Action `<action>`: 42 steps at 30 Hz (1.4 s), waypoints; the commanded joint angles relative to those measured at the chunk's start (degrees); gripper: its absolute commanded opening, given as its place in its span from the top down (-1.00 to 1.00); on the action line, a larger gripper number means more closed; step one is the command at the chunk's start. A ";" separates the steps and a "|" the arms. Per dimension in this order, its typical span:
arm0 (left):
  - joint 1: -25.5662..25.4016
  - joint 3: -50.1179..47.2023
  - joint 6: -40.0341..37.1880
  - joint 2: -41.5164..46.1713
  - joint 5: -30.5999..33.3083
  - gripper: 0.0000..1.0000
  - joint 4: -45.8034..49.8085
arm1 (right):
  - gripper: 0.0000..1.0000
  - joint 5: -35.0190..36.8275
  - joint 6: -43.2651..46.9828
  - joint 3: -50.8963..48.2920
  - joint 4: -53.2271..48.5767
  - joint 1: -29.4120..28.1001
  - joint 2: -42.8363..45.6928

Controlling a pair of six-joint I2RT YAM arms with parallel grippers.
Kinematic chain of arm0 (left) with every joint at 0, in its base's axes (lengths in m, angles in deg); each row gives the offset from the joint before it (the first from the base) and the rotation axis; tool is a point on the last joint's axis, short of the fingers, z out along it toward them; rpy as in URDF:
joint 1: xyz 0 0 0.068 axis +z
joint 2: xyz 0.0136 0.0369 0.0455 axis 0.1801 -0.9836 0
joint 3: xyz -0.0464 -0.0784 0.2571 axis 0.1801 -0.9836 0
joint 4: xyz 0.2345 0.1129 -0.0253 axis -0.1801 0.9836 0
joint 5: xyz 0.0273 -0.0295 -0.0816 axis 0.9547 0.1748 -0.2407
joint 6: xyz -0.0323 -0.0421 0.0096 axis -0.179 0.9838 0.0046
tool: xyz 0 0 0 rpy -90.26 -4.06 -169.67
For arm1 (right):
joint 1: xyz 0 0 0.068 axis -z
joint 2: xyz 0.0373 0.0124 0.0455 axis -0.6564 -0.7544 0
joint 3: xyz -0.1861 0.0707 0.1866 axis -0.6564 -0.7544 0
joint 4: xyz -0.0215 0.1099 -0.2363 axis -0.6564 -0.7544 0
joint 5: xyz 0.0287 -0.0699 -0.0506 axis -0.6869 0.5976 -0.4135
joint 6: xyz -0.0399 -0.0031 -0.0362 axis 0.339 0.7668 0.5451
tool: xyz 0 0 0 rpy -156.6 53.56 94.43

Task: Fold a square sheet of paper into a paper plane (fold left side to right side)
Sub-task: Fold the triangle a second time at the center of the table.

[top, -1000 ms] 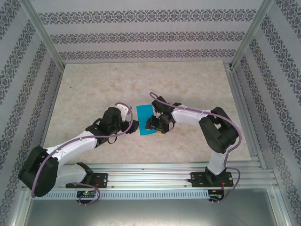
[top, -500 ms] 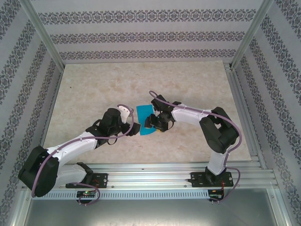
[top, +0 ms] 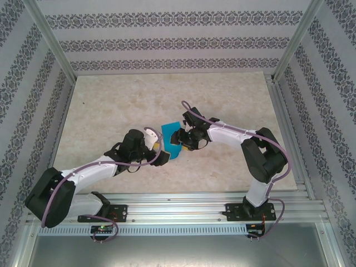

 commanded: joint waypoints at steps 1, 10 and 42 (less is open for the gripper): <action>-0.15 -0.29 -1.42 -2.42 -3.43 -0.59 -4.91 | -0.01 -1.27 -1.60 -0.85 2.65 0.57 1.03; -0.72 0.54 0.33 -9.45 -4.96 -0.52 -9.31 | -0.01 -1.52 -1.82 -0.93 2.83 0.76 1.27; -1.56 1.77 2.40 -17.35 -0.15 0.01 -16.54 | 0.12 -3.79 -6.17 -3.06 7.89 1.23 1.91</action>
